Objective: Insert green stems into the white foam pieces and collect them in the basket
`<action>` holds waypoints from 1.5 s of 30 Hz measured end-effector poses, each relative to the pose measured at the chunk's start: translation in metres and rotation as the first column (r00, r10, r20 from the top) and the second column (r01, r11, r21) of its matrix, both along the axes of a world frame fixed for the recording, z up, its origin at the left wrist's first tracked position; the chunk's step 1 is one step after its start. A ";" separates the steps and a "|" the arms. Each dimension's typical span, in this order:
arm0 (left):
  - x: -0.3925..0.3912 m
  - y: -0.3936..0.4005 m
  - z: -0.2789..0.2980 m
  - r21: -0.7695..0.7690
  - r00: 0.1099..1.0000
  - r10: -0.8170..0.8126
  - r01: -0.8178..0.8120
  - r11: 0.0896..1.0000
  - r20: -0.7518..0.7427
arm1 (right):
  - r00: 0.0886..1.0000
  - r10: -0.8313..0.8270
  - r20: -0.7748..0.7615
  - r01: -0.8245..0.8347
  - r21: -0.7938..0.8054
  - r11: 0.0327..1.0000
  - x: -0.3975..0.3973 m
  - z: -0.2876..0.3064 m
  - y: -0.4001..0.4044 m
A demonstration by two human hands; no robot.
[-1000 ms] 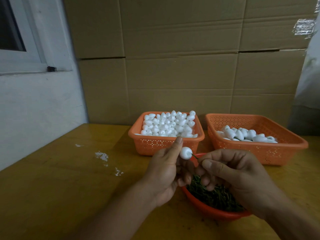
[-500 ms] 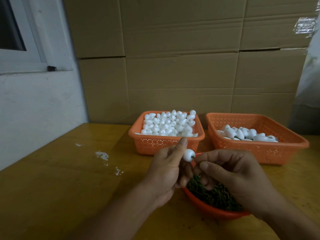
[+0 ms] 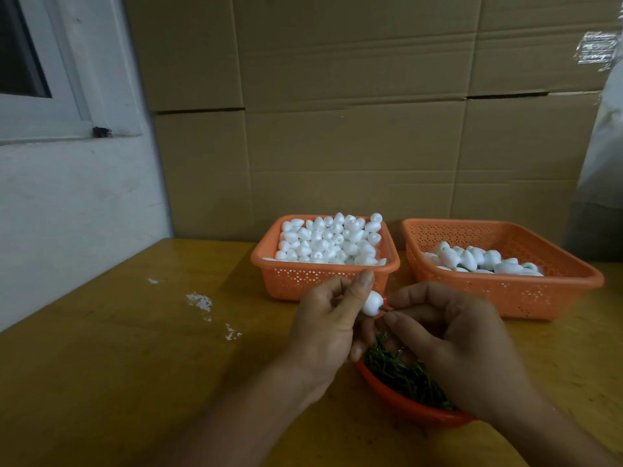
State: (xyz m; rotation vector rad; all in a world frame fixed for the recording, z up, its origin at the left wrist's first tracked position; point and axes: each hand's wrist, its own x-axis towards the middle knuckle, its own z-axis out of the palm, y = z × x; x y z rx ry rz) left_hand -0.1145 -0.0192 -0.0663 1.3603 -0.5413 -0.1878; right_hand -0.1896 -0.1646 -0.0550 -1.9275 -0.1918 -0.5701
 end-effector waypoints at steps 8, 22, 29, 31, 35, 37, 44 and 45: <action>-0.003 -0.001 0.000 -0.027 0.997 -0.044 0.046 0.999 0.056 | 0.992 -0.116 0.056 0.122 -0.106 0.987 -0.001 0.001 -0.001; 0.000 0.002 -0.002 -0.038 0.980 -0.130 0.137 0.990 0.151 | 0.984 -0.142 0.109 0.144 -0.010 0.990 -0.001 0.002 0.001; 0.001 0.001 -0.004 0.045 0.939 -0.052 0.039 0.998 0.341 | 0.989 -0.125 0.083 0.119 0.066 0.991 -0.001 0.000 0.006; 0.001 0.002 -0.004 0.062 0.922 -0.036 0.013 0.998 0.386 | 0.991 -0.101 0.087 0.093 0.088 0.992 -0.002 0.001 0.009; 0.000 0.002 -0.003 0.077 0.898 -0.034 0.000 0.997 0.439 | 0.993 -0.061 0.098 0.050 0.104 0.993 -0.004 0.003 0.011; -0.001 0.002 -0.003 0.069 0.896 -0.030 -0.001 0.998 0.443 | 0.994 -0.054 0.096 0.043 0.111 0.993 -0.003 0.002 0.012; 0.000 0.001 -0.004 0.040 0.912 -0.027 0.012 0.999 0.410 | 0.999 -0.036 -0.021 0.039 0.208 0.977 -0.002 0.004 0.007; 0.000 0.000 -0.003 0.040 0.915 -0.033 0.018 0.999 0.402 | 0.999 -0.028 -0.039 0.036 0.224 0.974 -0.002 0.005 0.006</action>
